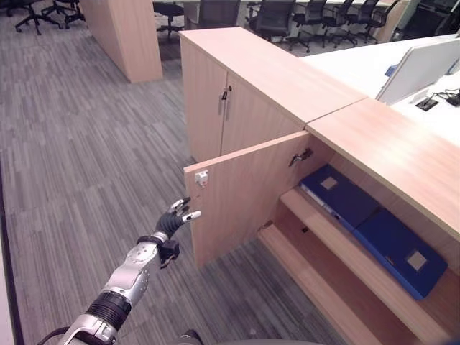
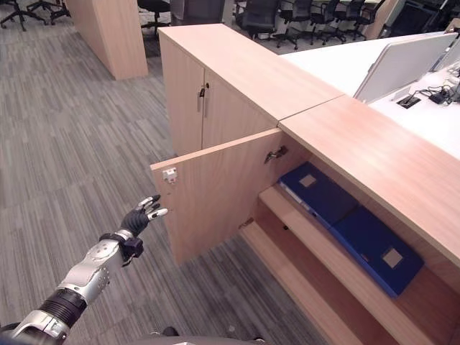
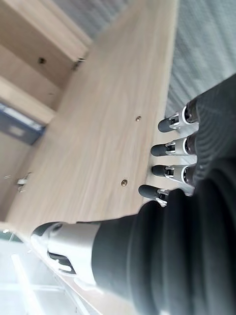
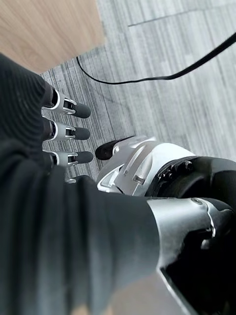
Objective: Put the empty folder in the office cabinet
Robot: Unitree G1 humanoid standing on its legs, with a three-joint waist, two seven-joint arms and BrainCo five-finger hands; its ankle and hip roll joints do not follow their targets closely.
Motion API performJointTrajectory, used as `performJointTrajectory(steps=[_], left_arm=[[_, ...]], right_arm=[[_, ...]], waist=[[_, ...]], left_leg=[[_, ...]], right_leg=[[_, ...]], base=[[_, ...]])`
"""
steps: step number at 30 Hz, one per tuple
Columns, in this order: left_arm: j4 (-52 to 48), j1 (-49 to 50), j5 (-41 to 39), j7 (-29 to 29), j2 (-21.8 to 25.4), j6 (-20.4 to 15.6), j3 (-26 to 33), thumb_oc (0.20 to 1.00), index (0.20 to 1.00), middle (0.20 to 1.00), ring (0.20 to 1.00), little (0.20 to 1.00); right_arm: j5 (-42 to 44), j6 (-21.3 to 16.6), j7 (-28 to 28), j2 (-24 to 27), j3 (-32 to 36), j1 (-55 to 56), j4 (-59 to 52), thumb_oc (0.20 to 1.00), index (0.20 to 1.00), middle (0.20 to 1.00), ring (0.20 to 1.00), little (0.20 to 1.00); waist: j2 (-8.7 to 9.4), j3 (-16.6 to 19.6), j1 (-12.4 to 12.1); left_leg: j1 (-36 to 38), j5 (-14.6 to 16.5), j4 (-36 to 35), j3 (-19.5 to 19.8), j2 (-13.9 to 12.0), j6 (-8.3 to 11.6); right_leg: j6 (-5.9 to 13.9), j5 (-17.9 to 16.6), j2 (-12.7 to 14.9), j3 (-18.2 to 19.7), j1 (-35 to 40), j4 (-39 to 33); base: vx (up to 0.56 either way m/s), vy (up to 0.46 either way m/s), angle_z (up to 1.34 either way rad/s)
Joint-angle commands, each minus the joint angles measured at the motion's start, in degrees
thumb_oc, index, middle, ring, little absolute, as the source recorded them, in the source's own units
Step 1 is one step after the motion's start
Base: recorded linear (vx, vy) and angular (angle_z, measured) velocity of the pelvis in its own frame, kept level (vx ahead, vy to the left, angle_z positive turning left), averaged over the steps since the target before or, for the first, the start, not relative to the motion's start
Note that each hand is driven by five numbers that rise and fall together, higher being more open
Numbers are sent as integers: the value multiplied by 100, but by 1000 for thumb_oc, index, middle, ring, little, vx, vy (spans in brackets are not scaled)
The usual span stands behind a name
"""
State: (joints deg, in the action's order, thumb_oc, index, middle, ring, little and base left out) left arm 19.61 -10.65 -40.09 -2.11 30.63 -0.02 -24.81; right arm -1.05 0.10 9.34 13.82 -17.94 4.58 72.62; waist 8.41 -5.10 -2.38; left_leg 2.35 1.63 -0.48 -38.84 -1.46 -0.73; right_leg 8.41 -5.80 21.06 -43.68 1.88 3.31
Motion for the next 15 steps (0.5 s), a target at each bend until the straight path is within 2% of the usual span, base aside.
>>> performJointTrajectory(steps=[1,7,15], left_arm=[[-1685,-867,-3,-1777,-1501,-232,-1667,1000,1000,1000,1000,1000],[-1945,-509,31,-1860,-1170,-239,-1528,1000,1000,1000,1000,1000],[-2000,-189,-41,-1869,-998,-233,-1312,1000,1000,1000,1000,1000]], right_arm=[[140,-129,-139,-38,-237,-484,150,1000,1000,1000,1000,1000],[232,-164,-121,-155,-215,-524,30,1000,1000,1000,1000,1000],[389,-139,-65,-352,-115,-394,139,1000,1000,1000,1000,1000]], waist=[[-313,393,676],[-360,387,627],[-384,373,662]], left_leg=[[-13,57,171,264,-550,158],[-21,113,173,354,-442,89],[0,167,131,485,-295,15]], right_leg=[[288,-343,-268,-324,179,-377],[322,-365,-132,-422,242,-309],[400,-405,73,-537,305,-187]], base=[[-47,30,14],[-32,40,0],[-43,71,0]])
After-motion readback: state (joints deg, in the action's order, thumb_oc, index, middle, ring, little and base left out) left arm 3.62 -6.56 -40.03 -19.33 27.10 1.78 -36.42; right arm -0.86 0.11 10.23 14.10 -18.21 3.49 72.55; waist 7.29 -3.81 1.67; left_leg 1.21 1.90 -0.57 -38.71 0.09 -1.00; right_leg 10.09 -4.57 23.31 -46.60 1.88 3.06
